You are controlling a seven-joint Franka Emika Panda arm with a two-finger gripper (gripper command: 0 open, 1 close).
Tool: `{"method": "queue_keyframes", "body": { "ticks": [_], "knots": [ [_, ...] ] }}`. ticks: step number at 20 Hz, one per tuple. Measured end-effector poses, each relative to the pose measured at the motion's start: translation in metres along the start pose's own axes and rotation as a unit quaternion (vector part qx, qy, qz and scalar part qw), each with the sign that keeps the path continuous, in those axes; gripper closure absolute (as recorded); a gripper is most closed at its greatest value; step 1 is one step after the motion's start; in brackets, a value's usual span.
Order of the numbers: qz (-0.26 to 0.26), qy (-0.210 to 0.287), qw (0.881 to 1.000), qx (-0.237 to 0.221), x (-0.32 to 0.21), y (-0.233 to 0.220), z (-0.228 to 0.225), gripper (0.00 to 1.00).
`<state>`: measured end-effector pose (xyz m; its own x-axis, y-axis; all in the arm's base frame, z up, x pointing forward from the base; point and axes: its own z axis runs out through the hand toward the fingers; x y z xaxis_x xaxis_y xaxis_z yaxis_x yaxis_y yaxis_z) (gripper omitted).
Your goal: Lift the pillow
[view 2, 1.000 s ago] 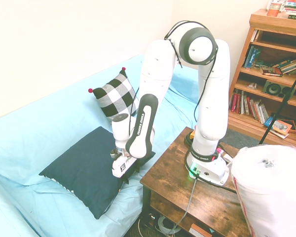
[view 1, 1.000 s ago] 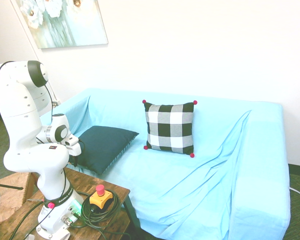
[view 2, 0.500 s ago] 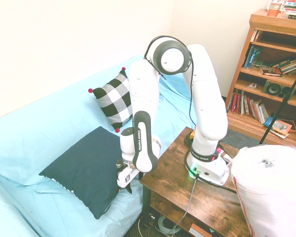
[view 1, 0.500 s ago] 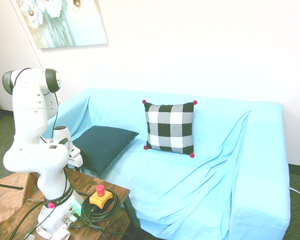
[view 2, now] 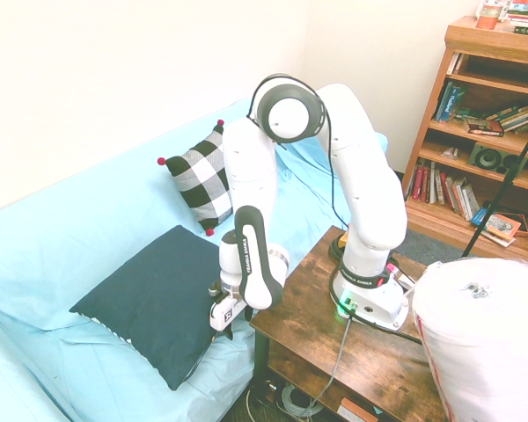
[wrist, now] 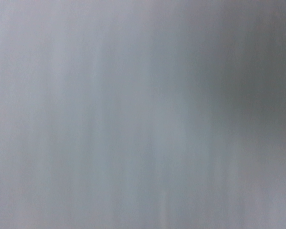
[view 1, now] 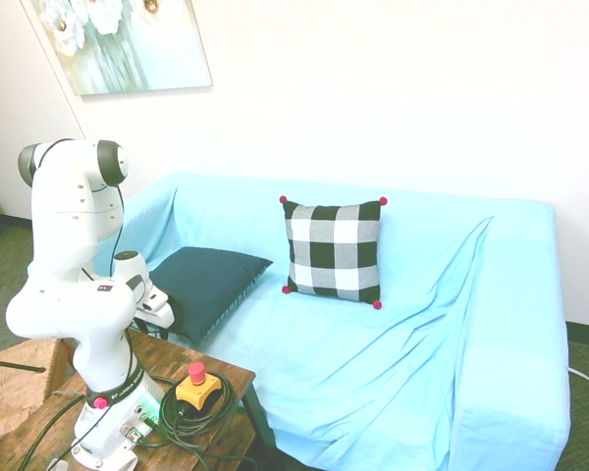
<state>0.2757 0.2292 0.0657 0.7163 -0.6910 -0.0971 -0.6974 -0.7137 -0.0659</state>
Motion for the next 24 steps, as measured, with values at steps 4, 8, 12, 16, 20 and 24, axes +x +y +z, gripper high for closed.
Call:
{"method": "queue_keyframes", "body": {
  "ticks": [4,8,12,16,20,24],
  "knots": [
    [0.005,0.006,1.000,0.014,0.012,-0.016,0.001,0.00],
    [0.009,0.011,1.000,0.022,0.022,-0.029,0.001,0.00],
    [0.013,0.019,0.999,0.032,0.039,-0.045,-0.007,0.00],
    [0.006,0.032,0.998,0.047,0.053,-0.078,-0.041,0.00],
    [-0.009,0.055,0.996,0.069,0.071,-0.112,-0.088,0.00],
    [-0.016,0.075,0.994,0.083,0.099,-0.143,-0.130,0.00]
  ]
}}
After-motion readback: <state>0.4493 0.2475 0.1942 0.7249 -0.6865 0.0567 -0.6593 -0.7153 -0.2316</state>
